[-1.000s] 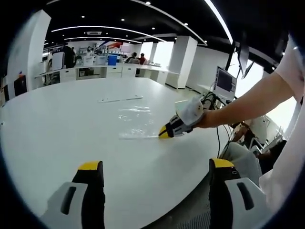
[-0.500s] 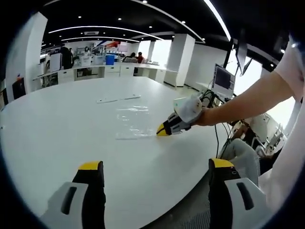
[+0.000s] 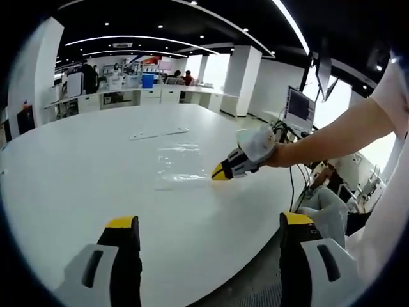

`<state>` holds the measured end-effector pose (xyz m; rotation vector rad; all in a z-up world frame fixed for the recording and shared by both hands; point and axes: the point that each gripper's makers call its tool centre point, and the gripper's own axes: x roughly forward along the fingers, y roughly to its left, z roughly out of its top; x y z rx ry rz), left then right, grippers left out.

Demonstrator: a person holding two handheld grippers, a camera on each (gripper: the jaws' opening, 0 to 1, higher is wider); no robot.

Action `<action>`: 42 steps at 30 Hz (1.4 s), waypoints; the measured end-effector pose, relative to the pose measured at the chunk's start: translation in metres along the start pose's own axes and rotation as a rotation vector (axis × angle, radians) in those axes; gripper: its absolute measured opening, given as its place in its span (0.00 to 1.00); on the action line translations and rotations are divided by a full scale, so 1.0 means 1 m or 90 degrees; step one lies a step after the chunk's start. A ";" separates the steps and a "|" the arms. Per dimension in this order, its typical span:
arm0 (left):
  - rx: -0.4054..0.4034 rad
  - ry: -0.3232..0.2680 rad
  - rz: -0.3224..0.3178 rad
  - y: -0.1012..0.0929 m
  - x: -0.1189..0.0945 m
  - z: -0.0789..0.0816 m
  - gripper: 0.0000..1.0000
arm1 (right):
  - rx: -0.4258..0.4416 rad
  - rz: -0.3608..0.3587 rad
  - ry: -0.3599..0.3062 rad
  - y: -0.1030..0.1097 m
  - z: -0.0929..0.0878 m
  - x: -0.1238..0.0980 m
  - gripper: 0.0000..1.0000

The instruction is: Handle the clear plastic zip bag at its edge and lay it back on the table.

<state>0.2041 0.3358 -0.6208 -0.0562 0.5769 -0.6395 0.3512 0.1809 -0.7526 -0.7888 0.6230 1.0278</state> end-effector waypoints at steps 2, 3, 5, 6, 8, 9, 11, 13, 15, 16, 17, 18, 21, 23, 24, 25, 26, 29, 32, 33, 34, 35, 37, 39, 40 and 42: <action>0.001 -0.002 0.000 0.000 0.000 0.000 0.89 | -0.002 0.000 -0.001 0.000 0.002 -0.003 0.00; 0.001 -0.002 0.000 -0.001 0.000 0.001 0.89 | -0.007 -0.002 -0.002 -0.001 0.004 -0.005 0.00; 0.000 -0.006 0.000 -0.001 -0.001 0.001 0.89 | -0.008 -0.001 -0.004 -0.001 0.005 -0.007 0.00; -0.001 -0.007 0.000 -0.001 -0.002 0.001 0.89 | -0.010 -0.002 -0.005 -0.002 0.006 -0.009 0.00; -0.003 -0.012 0.001 -0.001 -0.003 0.002 0.89 | -0.012 -0.001 -0.006 -0.002 0.008 -0.011 0.00; -0.003 -0.014 0.003 -0.002 -0.003 0.003 0.89 | -0.015 -0.001 -0.006 -0.003 0.008 -0.012 0.00; -0.006 -0.016 0.004 -0.001 -0.006 0.002 0.89 | -0.016 0.000 -0.009 -0.004 0.010 -0.015 0.00; -0.007 -0.018 0.005 -0.001 -0.006 0.003 0.89 | -0.024 -0.002 -0.010 -0.004 0.013 -0.019 0.00; -0.007 -0.020 0.006 -0.001 -0.008 0.002 0.89 | -0.028 -0.002 -0.012 -0.005 0.016 -0.021 0.00; -0.008 -0.020 0.006 -0.001 -0.009 0.002 0.89 | -0.034 -0.003 -0.010 -0.006 0.016 -0.023 0.00; -0.008 -0.021 0.006 -0.001 -0.010 0.001 0.89 | -0.036 -0.004 -0.012 -0.006 0.018 -0.024 0.00; -0.009 -0.022 0.006 -0.001 -0.010 0.001 0.89 | -0.037 -0.003 -0.014 -0.006 0.019 -0.026 0.00; -0.010 -0.025 0.006 -0.001 -0.011 0.001 0.89 | -0.047 -0.002 -0.016 -0.007 0.024 -0.030 0.00; -0.009 -0.026 0.005 -0.001 -0.012 0.001 0.89 | -0.054 -0.002 -0.019 -0.007 0.028 -0.033 0.00; -0.009 -0.028 0.004 -0.001 -0.012 0.002 0.89 | -0.055 -0.002 -0.020 -0.007 0.029 -0.035 0.00; -0.009 -0.029 0.004 -0.002 -0.012 0.002 0.89 | -0.054 -0.001 -0.023 -0.007 0.031 -0.036 0.00; -0.010 -0.030 0.004 -0.002 -0.013 0.003 0.89 | -0.056 -0.001 -0.024 -0.006 0.032 -0.038 0.00; -0.009 -0.033 0.004 -0.001 -0.015 0.003 0.89 | -0.060 0.001 -0.031 -0.006 0.040 -0.045 0.00; -0.009 -0.036 0.004 -0.001 -0.016 0.004 0.88 | -0.052 0.006 -0.043 -0.005 0.047 -0.052 0.00; -0.009 -0.038 0.003 -0.001 -0.016 0.005 0.88 | -0.054 0.005 -0.044 -0.006 0.049 -0.054 0.00; -0.009 -0.038 0.003 -0.001 -0.017 0.005 0.88 | -0.056 0.006 -0.047 -0.006 0.052 -0.057 0.00; -0.009 -0.040 0.003 -0.001 -0.018 0.005 0.88 | -0.057 0.006 -0.050 -0.006 0.054 -0.059 0.00; -0.009 -0.043 0.002 -0.001 -0.018 0.006 0.88 | -0.059 0.005 -0.055 -0.007 0.060 -0.065 0.00; -0.009 -0.045 0.002 -0.001 -0.019 0.006 0.88 | -0.059 0.006 -0.058 -0.009 0.064 -0.070 0.00; -0.009 -0.047 0.001 -0.001 -0.020 0.007 0.88 | -0.060 0.007 -0.060 -0.009 0.066 -0.072 0.00; -0.009 -0.050 0.001 -0.002 -0.021 0.008 0.88 | -0.058 0.006 -0.059 -0.010 0.067 -0.073 0.00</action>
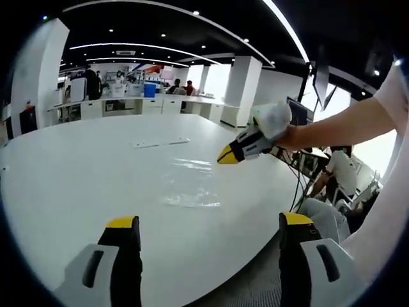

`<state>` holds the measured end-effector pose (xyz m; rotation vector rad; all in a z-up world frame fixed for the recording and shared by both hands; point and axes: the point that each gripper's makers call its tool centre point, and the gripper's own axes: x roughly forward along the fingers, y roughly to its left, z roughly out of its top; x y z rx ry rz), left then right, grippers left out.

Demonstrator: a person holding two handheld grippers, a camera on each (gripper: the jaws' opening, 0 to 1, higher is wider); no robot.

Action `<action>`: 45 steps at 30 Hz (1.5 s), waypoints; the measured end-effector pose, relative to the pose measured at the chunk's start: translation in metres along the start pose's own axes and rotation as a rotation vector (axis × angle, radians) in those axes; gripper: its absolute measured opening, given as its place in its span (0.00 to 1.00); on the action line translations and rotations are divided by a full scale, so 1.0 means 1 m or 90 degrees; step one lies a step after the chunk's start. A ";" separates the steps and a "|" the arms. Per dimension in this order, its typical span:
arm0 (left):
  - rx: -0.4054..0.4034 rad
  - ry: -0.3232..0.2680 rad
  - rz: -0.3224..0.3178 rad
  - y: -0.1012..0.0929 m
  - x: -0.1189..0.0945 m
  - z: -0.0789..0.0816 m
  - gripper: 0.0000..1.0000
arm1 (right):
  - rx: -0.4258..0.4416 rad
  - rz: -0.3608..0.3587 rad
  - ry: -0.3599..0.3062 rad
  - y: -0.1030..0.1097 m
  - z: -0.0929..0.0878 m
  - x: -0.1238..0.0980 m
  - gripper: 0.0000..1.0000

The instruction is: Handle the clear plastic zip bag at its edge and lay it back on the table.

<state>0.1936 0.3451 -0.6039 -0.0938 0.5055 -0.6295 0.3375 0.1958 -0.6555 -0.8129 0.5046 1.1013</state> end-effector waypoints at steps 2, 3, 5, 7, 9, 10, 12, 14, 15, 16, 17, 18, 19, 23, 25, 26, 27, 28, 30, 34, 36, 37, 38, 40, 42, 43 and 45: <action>0.001 -0.003 0.000 -0.001 -0.001 0.000 0.88 | 0.010 0.008 -0.004 0.004 0.000 0.002 0.00; 0.002 -0.003 0.000 -0.001 -0.001 0.000 0.88 | -0.004 0.003 -0.001 0.006 -0.002 0.004 0.00; 0.004 -0.002 -0.001 -0.001 -0.003 -0.002 0.88 | 0.015 0.012 0.004 0.012 -0.005 0.008 0.00; 0.007 0.000 -0.001 -0.002 -0.004 -0.003 0.88 | 0.012 0.006 0.005 0.016 -0.008 0.013 0.00; 0.009 0.003 -0.001 -0.001 -0.005 -0.005 0.88 | 0.029 0.009 0.010 0.021 -0.014 0.019 0.00; 0.008 0.003 0.000 -0.001 -0.005 -0.005 0.88 | 0.025 0.007 0.011 0.023 -0.017 0.022 0.00; 0.008 0.003 0.002 0.000 -0.006 -0.005 0.88 | 0.033 0.011 0.017 0.030 -0.024 0.027 0.00; 0.009 0.004 0.003 0.000 -0.006 -0.005 0.88 | 0.039 0.012 0.020 0.035 -0.029 0.032 0.01; 0.010 0.006 0.003 0.000 -0.006 -0.005 0.88 | 0.040 0.015 0.024 0.038 -0.031 0.034 0.04; 0.011 0.007 0.004 0.000 -0.006 -0.005 0.88 | 0.041 0.017 0.028 0.041 -0.034 0.036 0.06; 0.011 0.007 0.004 0.001 -0.006 -0.005 0.88 | 0.043 0.020 0.028 0.044 -0.035 0.037 0.06; 0.011 0.008 0.004 0.001 -0.005 -0.005 0.88 | 0.043 0.022 0.029 0.046 -0.036 0.038 0.06; 0.011 0.009 0.004 0.001 -0.005 -0.005 0.88 | 0.043 0.023 0.033 0.049 -0.038 0.041 0.07; 0.010 0.012 0.004 0.002 -0.003 -0.006 0.88 | 0.048 0.028 0.038 0.055 -0.043 0.046 0.10; 0.011 0.013 0.004 0.002 -0.001 -0.006 0.88 | 0.049 0.034 0.040 0.060 -0.045 0.049 0.11; 0.011 0.014 0.004 0.002 -0.001 -0.006 0.88 | 0.051 0.036 0.040 0.061 -0.045 0.051 0.12; 0.011 0.014 0.004 0.003 0.000 -0.006 0.88 | 0.049 0.037 0.042 0.063 -0.046 0.052 0.13; 0.010 0.015 0.003 0.002 0.000 -0.005 0.88 | 0.048 0.039 0.043 0.065 -0.047 0.053 0.13; 0.009 0.015 0.003 0.003 0.001 -0.005 0.88 | 0.045 0.043 0.044 0.069 -0.048 0.055 0.13; 0.009 0.018 0.002 0.003 0.002 -0.006 0.88 | 0.042 0.051 0.048 0.076 -0.051 0.061 0.13; 0.009 0.019 0.002 0.004 0.003 -0.006 0.88 | 0.033 0.053 0.054 0.079 -0.053 0.063 0.13; 0.008 0.019 0.002 0.004 0.003 -0.006 0.88 | 0.033 0.055 0.055 0.081 -0.054 0.065 0.13; 0.008 0.020 0.002 0.004 0.004 -0.006 0.88 | 0.033 0.057 0.057 0.081 -0.056 0.066 0.13; 0.006 0.019 0.003 0.004 0.004 -0.006 0.88 | 0.027 0.059 0.062 0.083 -0.058 0.067 0.13; 0.007 0.020 0.004 0.005 0.004 -0.006 0.88 | 0.025 0.061 0.063 0.084 -0.060 0.068 0.13; 0.006 0.020 0.004 0.005 0.004 -0.006 0.89 | 0.028 0.061 0.063 0.085 -0.059 0.068 0.13; 0.007 0.018 0.007 0.006 0.004 -0.006 0.89 | 0.028 0.061 0.065 0.085 -0.059 0.069 0.13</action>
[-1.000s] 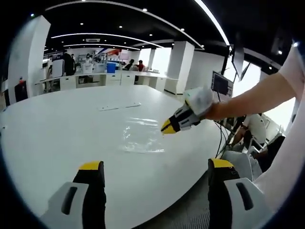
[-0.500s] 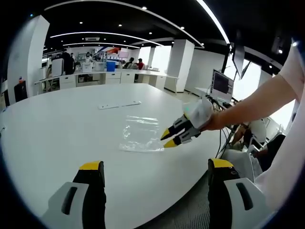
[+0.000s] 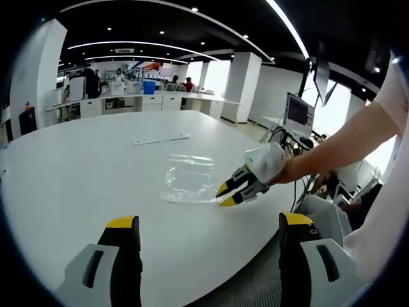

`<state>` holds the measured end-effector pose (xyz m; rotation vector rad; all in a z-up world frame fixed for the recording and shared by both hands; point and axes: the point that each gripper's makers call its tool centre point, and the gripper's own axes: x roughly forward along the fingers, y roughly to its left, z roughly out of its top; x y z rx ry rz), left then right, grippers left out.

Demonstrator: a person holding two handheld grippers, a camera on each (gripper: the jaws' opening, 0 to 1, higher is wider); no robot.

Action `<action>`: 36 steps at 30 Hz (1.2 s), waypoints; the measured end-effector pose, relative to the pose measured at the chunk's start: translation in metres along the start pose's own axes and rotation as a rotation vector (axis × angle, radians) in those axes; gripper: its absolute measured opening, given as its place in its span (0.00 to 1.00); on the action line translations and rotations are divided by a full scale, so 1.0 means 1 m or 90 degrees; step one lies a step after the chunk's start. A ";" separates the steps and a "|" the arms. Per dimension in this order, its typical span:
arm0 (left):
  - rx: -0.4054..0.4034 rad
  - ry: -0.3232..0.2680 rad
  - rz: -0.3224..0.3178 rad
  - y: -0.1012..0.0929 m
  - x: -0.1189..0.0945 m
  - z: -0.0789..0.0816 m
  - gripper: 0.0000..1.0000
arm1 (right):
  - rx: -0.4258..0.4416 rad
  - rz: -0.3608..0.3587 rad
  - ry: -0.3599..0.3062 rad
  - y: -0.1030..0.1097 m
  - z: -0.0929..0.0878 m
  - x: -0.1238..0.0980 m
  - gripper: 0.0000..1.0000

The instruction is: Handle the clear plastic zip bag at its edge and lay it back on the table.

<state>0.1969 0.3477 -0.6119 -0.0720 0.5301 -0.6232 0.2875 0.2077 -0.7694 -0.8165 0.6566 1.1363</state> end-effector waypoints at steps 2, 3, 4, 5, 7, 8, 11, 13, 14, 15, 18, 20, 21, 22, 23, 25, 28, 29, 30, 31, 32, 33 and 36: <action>-0.001 0.002 0.000 0.001 0.000 -0.001 0.89 | 0.000 0.001 0.000 0.000 -0.001 0.001 0.12; -0.001 0.002 0.000 0.001 0.001 -0.001 0.89 | 0.001 0.001 0.001 0.000 -0.001 0.002 0.12; -0.002 0.002 0.000 0.001 0.001 -0.001 0.89 | 0.001 0.001 0.001 0.000 -0.002 0.002 0.12; -0.002 0.003 0.000 0.000 0.002 -0.001 0.89 | 0.004 0.002 0.002 0.001 -0.002 0.002 0.12; -0.002 0.004 -0.001 0.000 0.003 -0.001 0.89 | 0.002 0.001 0.003 0.000 -0.004 0.003 0.12; -0.002 0.004 -0.002 -0.001 0.003 -0.001 0.89 | 0.004 0.001 0.004 0.000 -0.005 0.003 0.12; -0.002 0.005 -0.003 0.000 0.003 -0.002 0.89 | 0.008 0.002 0.006 0.000 -0.006 0.003 0.11; -0.003 0.005 -0.002 0.001 0.003 -0.002 0.89 | 0.007 0.002 0.003 0.000 -0.006 0.005 0.11; -0.004 0.005 -0.002 0.001 0.004 -0.002 0.89 | 0.009 0.002 0.004 0.000 -0.006 0.005 0.10; -0.005 0.006 -0.002 0.001 0.004 -0.002 0.89 | 0.009 0.003 0.003 -0.001 -0.005 0.005 0.10; -0.005 0.007 -0.002 0.002 0.004 -0.003 0.89 | 0.011 0.003 0.005 -0.002 -0.005 0.005 0.08; -0.007 0.006 -0.001 0.002 0.004 -0.003 0.89 | 0.014 0.004 0.006 -0.003 -0.005 0.006 0.08; -0.007 0.007 0.000 0.003 0.004 -0.003 0.89 | 0.014 0.002 0.009 -0.004 -0.005 0.005 0.07; -0.008 0.006 0.001 0.003 0.005 -0.003 0.89 | 0.018 0.000 0.012 -0.005 -0.006 0.005 0.07; -0.010 0.006 0.001 0.003 0.005 -0.003 0.89 | 0.019 0.001 0.012 -0.005 -0.006 0.005 0.05; -0.009 0.005 0.002 0.004 0.005 -0.003 0.89 | 0.018 0.003 0.013 -0.005 -0.005 0.005 0.03; -0.010 0.004 0.004 0.006 0.005 -0.004 0.89 | 0.024 0.006 0.013 -0.005 -0.006 0.005 0.01; -0.011 0.004 0.004 0.006 0.005 -0.004 0.89 | 0.025 0.005 0.014 -0.005 -0.006 0.005 0.00; -0.011 0.004 0.004 0.006 0.006 -0.003 0.89 | 0.025 0.005 0.017 -0.006 -0.007 0.006 0.00; -0.011 0.004 0.004 0.006 0.006 -0.004 0.89 | 0.027 0.006 0.021 -0.006 -0.009 0.006 0.00; -0.011 0.005 0.004 0.007 0.006 -0.004 0.89 | 0.027 0.006 0.021 -0.006 -0.008 0.005 0.00; -0.011 0.005 0.004 0.007 0.006 -0.004 0.89 | 0.027 0.006 0.023 -0.007 -0.008 0.005 0.00; -0.012 0.005 0.004 0.008 0.007 -0.005 0.89 | 0.025 0.010 0.024 -0.007 -0.009 0.006 0.00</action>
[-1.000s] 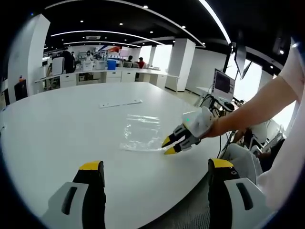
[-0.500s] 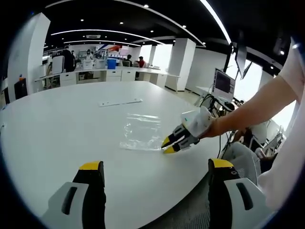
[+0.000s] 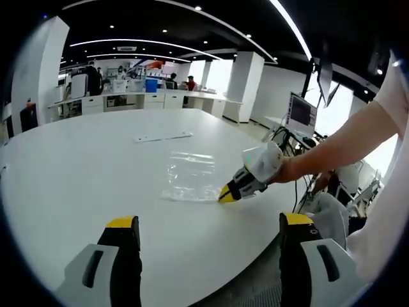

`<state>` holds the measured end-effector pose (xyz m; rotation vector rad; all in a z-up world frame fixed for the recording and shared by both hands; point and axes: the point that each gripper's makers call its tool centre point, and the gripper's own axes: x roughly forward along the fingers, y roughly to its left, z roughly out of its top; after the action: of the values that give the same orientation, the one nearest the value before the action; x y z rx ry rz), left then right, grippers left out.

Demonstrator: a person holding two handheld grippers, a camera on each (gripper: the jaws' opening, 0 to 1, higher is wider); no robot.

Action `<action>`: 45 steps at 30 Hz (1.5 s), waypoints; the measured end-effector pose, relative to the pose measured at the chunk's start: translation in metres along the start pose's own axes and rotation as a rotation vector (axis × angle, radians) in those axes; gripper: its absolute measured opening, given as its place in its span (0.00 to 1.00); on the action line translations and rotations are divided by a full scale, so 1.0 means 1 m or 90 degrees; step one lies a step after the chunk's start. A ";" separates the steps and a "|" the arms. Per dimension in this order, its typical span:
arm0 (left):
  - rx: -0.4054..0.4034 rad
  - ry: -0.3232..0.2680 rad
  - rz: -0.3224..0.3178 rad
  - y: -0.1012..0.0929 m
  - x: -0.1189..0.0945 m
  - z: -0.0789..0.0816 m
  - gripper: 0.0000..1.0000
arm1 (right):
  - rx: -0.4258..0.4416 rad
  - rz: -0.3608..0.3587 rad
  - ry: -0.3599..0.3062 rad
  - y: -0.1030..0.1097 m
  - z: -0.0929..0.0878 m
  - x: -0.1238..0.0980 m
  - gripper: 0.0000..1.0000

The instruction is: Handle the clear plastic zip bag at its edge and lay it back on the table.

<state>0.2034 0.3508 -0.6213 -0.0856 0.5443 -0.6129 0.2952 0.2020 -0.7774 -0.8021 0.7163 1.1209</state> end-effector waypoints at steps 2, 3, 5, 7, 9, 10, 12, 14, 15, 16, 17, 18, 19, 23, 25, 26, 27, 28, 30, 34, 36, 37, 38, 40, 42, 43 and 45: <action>0.000 0.000 0.000 0.000 0.000 0.000 0.89 | 0.003 0.003 0.000 0.000 0.000 0.000 0.00; 0.000 0.001 0.000 0.001 0.000 -0.001 0.89 | 0.002 0.003 0.000 0.000 0.000 0.000 0.00; 0.000 0.000 0.000 0.001 0.001 -0.001 0.89 | -0.003 0.003 0.001 -0.001 -0.001 0.001 0.00; 0.000 0.000 0.000 0.002 0.001 0.000 0.89 | -0.001 0.004 0.001 -0.001 0.000 0.000 0.00; 0.000 0.000 0.000 0.002 0.001 0.000 0.89 | -0.006 0.003 0.000 -0.001 0.002 -0.001 0.00; 0.000 0.000 0.000 0.002 0.001 0.000 0.89 | -0.007 0.002 -0.001 -0.001 0.003 -0.002 0.00; 0.000 -0.001 0.000 0.002 0.001 0.001 0.88 | -0.013 0.001 -0.002 -0.002 0.004 -0.004 0.00; 0.001 -0.002 0.000 0.001 0.001 0.001 0.88 | -0.020 -0.002 -0.006 -0.004 0.008 -0.007 0.00; 0.001 -0.002 0.000 0.001 0.001 0.001 0.88 | -0.025 -0.004 -0.010 -0.005 0.010 -0.010 0.00; 0.001 -0.001 -0.001 0.001 0.001 0.001 0.88 | -0.029 -0.006 -0.011 -0.006 0.011 -0.011 0.00; 0.001 -0.001 -0.002 0.001 0.001 0.001 0.88 | -0.033 -0.007 -0.012 -0.008 0.013 -0.012 0.00; 0.001 0.000 -0.003 0.000 0.001 0.001 0.88 | -0.043 -0.011 -0.015 -0.009 0.015 -0.015 0.00; 0.002 0.000 -0.003 0.001 0.001 0.001 0.88 | -0.057 -0.016 -0.017 -0.011 0.018 -0.018 0.00; 0.003 -0.002 -0.002 0.000 -0.001 0.002 0.87 | -0.073 -0.027 -0.025 -0.017 0.025 -0.028 0.00; 0.004 -0.002 -0.002 0.000 -0.001 0.002 0.87 | -0.078 -0.031 -0.029 -0.019 0.027 -0.032 0.00; 0.004 -0.002 -0.002 0.000 -0.001 0.003 0.87 | -0.085 -0.036 -0.031 -0.021 0.029 -0.035 0.00; 0.005 -0.004 -0.003 -0.001 -0.001 0.003 0.87 | -0.091 -0.038 -0.032 -0.022 0.031 -0.037 0.00; 0.006 -0.004 -0.003 -0.001 -0.001 0.004 0.87 | -0.094 -0.040 -0.034 -0.023 0.032 -0.039 0.00; 0.009 -0.007 -0.004 -0.002 -0.002 0.005 0.87 | -0.101 -0.045 -0.039 -0.025 0.036 -0.044 0.00; 0.021 -0.014 -0.010 -0.003 -0.002 0.008 0.83 | -0.112 -0.054 -0.048 -0.028 0.042 -0.053 0.00; 0.027 -0.018 -0.010 -0.003 -0.003 0.010 0.82 | -0.119 -0.058 -0.053 -0.029 0.046 -0.058 0.00; 0.028 -0.019 -0.011 -0.003 -0.003 0.010 0.81 | -0.124 -0.061 -0.055 -0.030 0.048 -0.060 0.00; 0.032 -0.023 -0.011 -0.002 -0.004 0.012 0.80 | -0.127 -0.063 -0.058 -0.031 0.050 -0.063 0.00; 0.040 -0.027 -0.011 -0.002 -0.005 0.015 0.79 | -0.133 -0.068 -0.063 -0.033 0.056 -0.069 0.00; 0.046 -0.028 -0.010 -0.002 -0.005 0.017 0.78 | -0.136 -0.071 -0.068 -0.035 0.060 -0.074 0.00; 0.050 -0.029 -0.009 -0.002 -0.006 0.019 0.78 | -0.137 -0.072 -0.069 -0.035 0.060 -0.075 0.00; 0.052 -0.029 -0.008 -0.001 -0.006 0.020 0.78 | -0.139 -0.075 -0.072 -0.037 0.063 -0.079 0.00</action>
<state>0.2088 0.3519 -0.6015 -0.0258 0.4736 -0.6440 0.3141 0.2081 -0.6718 -0.9454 0.4504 1.1398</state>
